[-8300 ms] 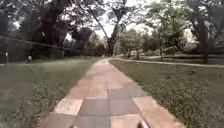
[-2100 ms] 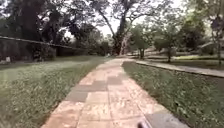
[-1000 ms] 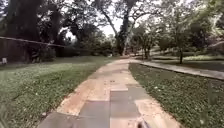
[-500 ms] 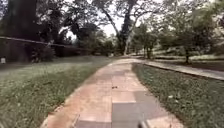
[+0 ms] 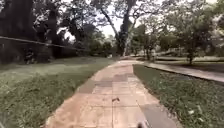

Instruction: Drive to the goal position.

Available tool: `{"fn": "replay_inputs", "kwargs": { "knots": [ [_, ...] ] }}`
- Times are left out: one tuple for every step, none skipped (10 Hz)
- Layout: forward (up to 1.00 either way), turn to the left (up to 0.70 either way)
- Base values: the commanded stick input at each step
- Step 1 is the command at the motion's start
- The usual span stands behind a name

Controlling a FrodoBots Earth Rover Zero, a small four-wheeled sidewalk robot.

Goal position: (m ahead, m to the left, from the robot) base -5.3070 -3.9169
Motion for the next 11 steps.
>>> {"fn": "replay_inputs", "kwargs": {
  "knots": [
    [1.0, -0.02],
    [1.0, 0.0],
    [1.0, 0.0],
    [1.0, 0.0],
    [1.0, 0.0],
    [1.0, -0.08],
    [1.0, -0.27],
    [1.0, -0.28],
    [1.0, -0.1],
    [1.0, -0.01],
    [1.0, -0.04]
  ]
}}
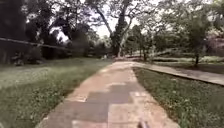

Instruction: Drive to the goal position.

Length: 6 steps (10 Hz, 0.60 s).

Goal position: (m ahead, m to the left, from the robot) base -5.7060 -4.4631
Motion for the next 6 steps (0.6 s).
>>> {"fn": "replay_inputs", "kwargs": {
  "knots": [
    [1.0, -0.26],
    [1.0, -0.26],
    [1.0, -0.06],
    [1.0, 0.0],
    [1.0, -0.11],
    [1.0, -0.34]
  ]
}}
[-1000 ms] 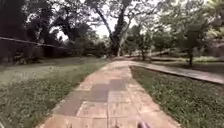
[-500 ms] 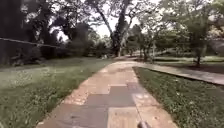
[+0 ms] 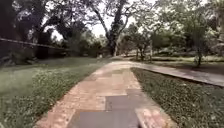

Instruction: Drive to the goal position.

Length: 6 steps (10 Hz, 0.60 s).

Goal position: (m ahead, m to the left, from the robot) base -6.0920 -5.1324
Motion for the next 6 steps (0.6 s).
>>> {"fn": "replay_inputs", "kwargs": {
  "knots": [
    [1.0, -0.1],
    [1.0, -0.03],
    [1.0, -0.04],
    [1.0, -0.05],
    [1.0, -0.08],
    [1.0, -0.01]
  ]
}}
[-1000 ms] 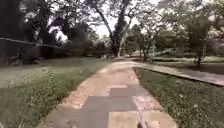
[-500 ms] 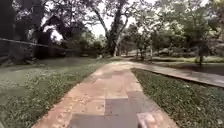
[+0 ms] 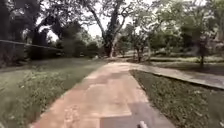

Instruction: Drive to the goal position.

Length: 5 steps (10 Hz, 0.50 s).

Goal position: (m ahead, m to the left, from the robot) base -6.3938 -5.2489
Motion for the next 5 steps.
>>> {"fn": "replay_inputs", "kwargs": {
  "knots": [
    [1.0, 0.0],
    [1.0, 0.0],
    [1.0, 0.0],
    [1.0, 0.0],
    [1.0, 0.0]
  ]
}}
